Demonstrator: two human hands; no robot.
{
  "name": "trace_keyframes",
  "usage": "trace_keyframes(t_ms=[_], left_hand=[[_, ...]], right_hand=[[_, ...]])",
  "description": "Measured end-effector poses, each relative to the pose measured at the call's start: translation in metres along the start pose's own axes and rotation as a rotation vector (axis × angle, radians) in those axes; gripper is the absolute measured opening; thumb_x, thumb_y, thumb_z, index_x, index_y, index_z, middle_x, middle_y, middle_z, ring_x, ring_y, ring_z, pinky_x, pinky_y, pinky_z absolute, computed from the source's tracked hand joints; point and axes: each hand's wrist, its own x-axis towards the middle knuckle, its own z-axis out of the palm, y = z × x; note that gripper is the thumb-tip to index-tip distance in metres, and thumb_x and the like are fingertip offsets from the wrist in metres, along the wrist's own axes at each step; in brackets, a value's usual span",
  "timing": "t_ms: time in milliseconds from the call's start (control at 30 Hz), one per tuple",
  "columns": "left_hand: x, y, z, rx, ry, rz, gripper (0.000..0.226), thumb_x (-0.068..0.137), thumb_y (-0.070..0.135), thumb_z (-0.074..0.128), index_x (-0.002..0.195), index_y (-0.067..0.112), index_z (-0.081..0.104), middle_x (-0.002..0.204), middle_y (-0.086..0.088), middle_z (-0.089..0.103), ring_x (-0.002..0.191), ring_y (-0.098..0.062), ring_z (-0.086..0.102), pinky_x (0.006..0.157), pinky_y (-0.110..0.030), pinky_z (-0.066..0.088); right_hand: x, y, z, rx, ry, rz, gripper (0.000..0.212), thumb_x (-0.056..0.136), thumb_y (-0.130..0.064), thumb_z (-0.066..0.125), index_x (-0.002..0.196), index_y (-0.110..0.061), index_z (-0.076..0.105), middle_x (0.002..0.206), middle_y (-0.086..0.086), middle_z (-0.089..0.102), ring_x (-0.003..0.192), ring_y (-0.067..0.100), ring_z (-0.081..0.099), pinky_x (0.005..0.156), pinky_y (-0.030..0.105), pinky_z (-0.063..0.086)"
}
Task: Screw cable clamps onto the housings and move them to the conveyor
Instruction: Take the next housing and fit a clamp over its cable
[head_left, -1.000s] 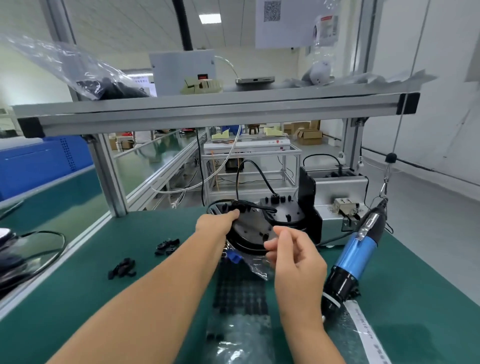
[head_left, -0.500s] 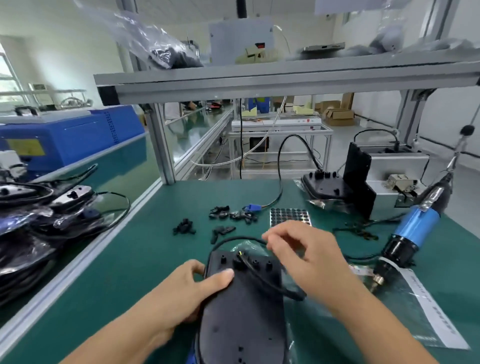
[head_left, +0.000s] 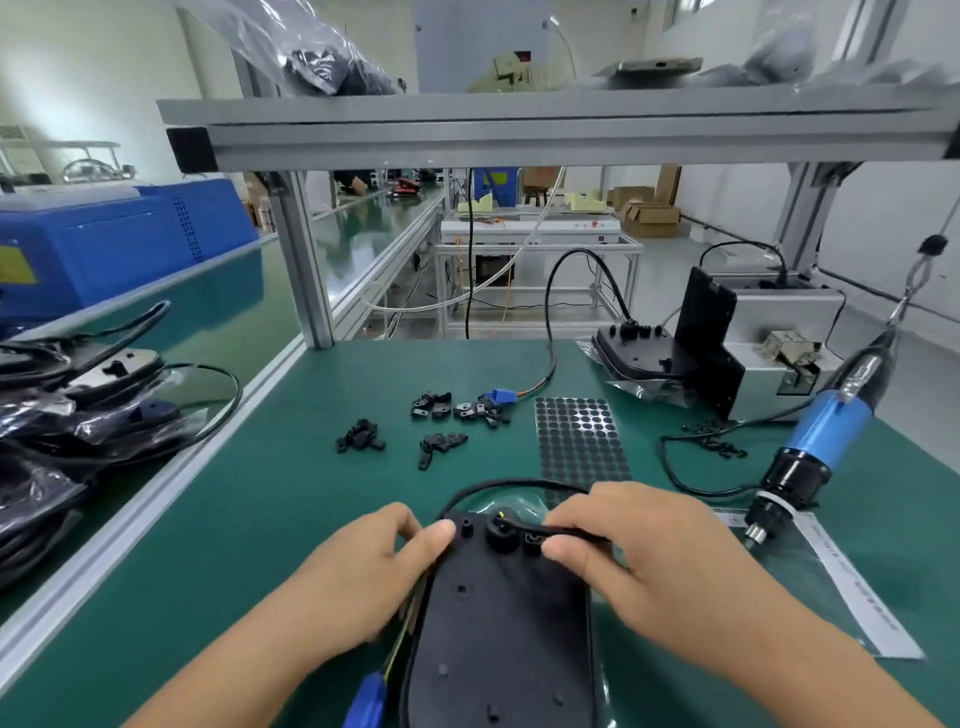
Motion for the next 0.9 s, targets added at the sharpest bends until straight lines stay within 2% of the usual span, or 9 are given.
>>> trace_keyframes(t_ms=[133,233,300,367,433,533,633,733,900], left_hand=[[0.024,-0.003,-0.025,0.224,-0.062,0.030,0.040,0.097,0.049,0.043,0.076,0.020,0.061,0.057,0.009,0.069,0.041,0.007,0.051,0.048,-0.013,0.035],[0.064,0.006,-0.027,0.154,0.278,0.057,0.020,0.091,0.035,0.061,0.076,0.021,0.062,0.072,0.007,0.068,0.073,-0.005,0.061,0.064,-0.021,0.039],[0.087,0.016,-0.015,0.106,0.355,0.011,0.024,0.084,0.038,0.070,0.088,0.017,0.059,0.086,0.004,0.061,0.090,-0.017,0.057,0.075,-0.026,0.039],[0.104,0.021,-0.002,0.140,0.305,-0.031,0.031,0.081,0.038,0.074,0.092,0.015,0.056,0.089,0.002,0.056,0.091,-0.020,0.052,0.076,-0.028,0.039],[0.114,0.021,0.003,0.202,0.301,-0.032,0.016,0.084,0.022,0.071,0.086,0.017,0.055,0.087,-0.002,0.054,0.085,-0.022,0.049,0.075,-0.028,0.041],[0.122,0.017,0.000,0.238,0.306,-0.032,0.015,0.084,0.003,0.060,0.080,0.017,0.057,0.083,-0.002,0.049,0.078,-0.022,0.043,0.070,-0.024,0.036],[0.121,0.013,-0.008,0.206,0.250,-0.030,0.009,0.085,0.010,0.060,0.092,0.015,0.062,0.088,0.003,0.055,0.086,-0.016,0.050,0.074,-0.023,0.038],[0.122,0.009,-0.011,0.164,0.232,-0.041,0.003,0.084,0.017,0.061,0.087,0.017,0.059,0.081,0.001,0.054,0.080,-0.018,0.049,0.068,-0.024,0.037],[0.129,0.016,-0.002,0.153,0.318,-0.070,0.027,0.081,0.038,0.071,0.079,0.016,0.054,0.073,0.002,0.051,0.075,-0.019,0.047,0.067,-0.026,0.035]], right_hand=[[0.004,0.005,0.002,0.045,-0.074,-0.003,0.030,0.089,-0.052,0.039,0.100,-0.037,0.062,0.080,-0.016,0.055,0.083,0.003,0.052,0.074,0.020,0.043],[0.006,0.005,0.003,0.194,-0.069,0.040,0.013,0.085,-0.043,0.051,0.089,-0.035,0.060,0.078,-0.013,0.061,0.078,0.008,0.057,0.068,0.023,0.045],[0.007,0.006,0.004,0.250,-0.072,0.058,0.004,0.084,-0.037,0.055,0.082,-0.034,0.057,0.075,-0.011,0.062,0.072,0.013,0.057,0.065,0.027,0.046],[0.006,0.009,0.006,0.276,-0.083,0.051,0.004,0.084,-0.035,0.057,0.080,-0.035,0.056,0.076,-0.012,0.062,0.072,0.013,0.058,0.065,0.027,0.047],[0.004,0.013,0.007,0.303,-0.068,0.056,0.005,0.083,-0.038,0.057,0.078,-0.039,0.057,0.081,-0.014,0.061,0.077,0.010,0.059,0.066,0.021,0.045],[0.004,0.018,0.009,0.306,-0.054,0.060,0.009,0.081,-0.047,0.053,0.083,-0.040,0.058,0.092,-0.016,0.058,0.089,0.008,0.058,0.072,0.019,0.045],[0.005,0.020,0.012,0.327,-0.034,0.055,0.009,0.083,-0.044,0.053,0.084,-0.037,0.059,0.090,-0.016,0.059,0.090,0.009,0.058,0.076,0.028,0.047],[0.005,0.021,0.014,0.331,-0.043,0.058,0.007,0.083,-0.041,0.055,0.084,-0.036,0.060,0.088,-0.017,0.059,0.091,0.008,0.057,0.077,0.027,0.046],[0.002,0.019,0.017,0.368,-0.033,0.065,0.005,0.083,-0.038,0.056,0.081,-0.036,0.060,0.088,-0.013,0.060,0.089,0.011,0.057,0.076,0.026,0.046]])
